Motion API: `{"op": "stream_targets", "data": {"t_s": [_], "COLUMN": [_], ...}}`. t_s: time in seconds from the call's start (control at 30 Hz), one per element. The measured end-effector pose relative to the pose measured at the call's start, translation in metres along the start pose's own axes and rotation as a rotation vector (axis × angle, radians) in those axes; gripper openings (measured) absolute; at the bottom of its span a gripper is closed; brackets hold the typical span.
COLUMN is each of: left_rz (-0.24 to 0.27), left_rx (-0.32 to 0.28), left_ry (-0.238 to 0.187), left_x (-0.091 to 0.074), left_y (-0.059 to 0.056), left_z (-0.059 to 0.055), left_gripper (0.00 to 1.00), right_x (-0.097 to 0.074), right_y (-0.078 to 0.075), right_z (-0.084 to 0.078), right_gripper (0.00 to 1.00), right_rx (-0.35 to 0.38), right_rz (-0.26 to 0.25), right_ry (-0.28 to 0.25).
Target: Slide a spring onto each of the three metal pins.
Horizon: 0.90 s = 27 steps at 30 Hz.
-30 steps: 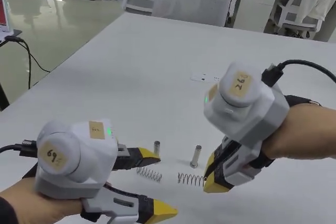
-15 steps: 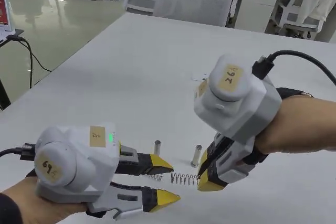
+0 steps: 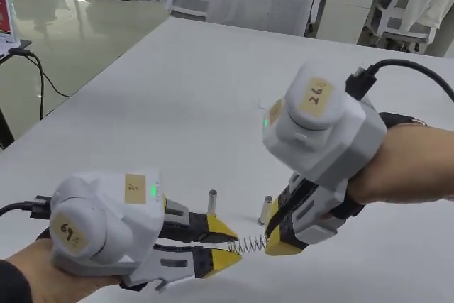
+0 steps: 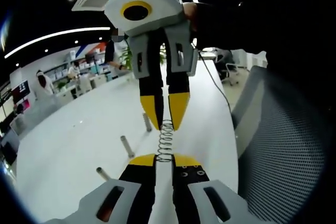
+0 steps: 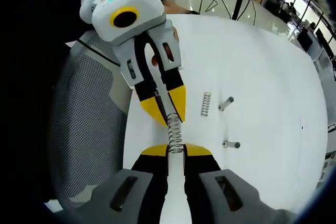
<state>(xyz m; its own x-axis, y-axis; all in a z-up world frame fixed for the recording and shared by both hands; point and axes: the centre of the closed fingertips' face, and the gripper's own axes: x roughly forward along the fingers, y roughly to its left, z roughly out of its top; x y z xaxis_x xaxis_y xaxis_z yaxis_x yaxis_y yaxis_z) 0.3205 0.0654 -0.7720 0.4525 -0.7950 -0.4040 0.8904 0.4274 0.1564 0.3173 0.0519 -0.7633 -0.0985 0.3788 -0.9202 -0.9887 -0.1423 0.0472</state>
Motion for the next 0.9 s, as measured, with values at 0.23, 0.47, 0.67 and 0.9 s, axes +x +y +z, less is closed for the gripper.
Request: {"op": "stream_targets", "data": {"t_s": [0.23,0.47,0.67,0.9], "left_rz": [-0.004,-0.011,-0.019,-0.024], "left_rx": [-0.004,-0.003,-0.001,-0.012], "left_ry": [0.013,0.013,0.015,0.015], "left_x": [0.001,0.003,0.004,0.004], "left_y": [-0.001,-0.002,-0.004,-0.005], "left_z": [-0.003,-0.002,-0.002,-0.002], "left_gripper": [0.03,0.03,0.03,0.06], "right_x": [-0.004,-0.007,-0.006,-0.007], "right_y": [0.001,0.002,0.004,0.003], "right_z": [0.013,0.023,0.028,0.027], "right_gripper": [0.07,0.07,0.07,0.07], "right_rx": [-0.005,-0.015,-0.031,-0.035], "right_rz": [-0.007,-0.007,-0.010,-0.019], "right_ry": [-0.050,-0.083,-0.084,-0.071]}}
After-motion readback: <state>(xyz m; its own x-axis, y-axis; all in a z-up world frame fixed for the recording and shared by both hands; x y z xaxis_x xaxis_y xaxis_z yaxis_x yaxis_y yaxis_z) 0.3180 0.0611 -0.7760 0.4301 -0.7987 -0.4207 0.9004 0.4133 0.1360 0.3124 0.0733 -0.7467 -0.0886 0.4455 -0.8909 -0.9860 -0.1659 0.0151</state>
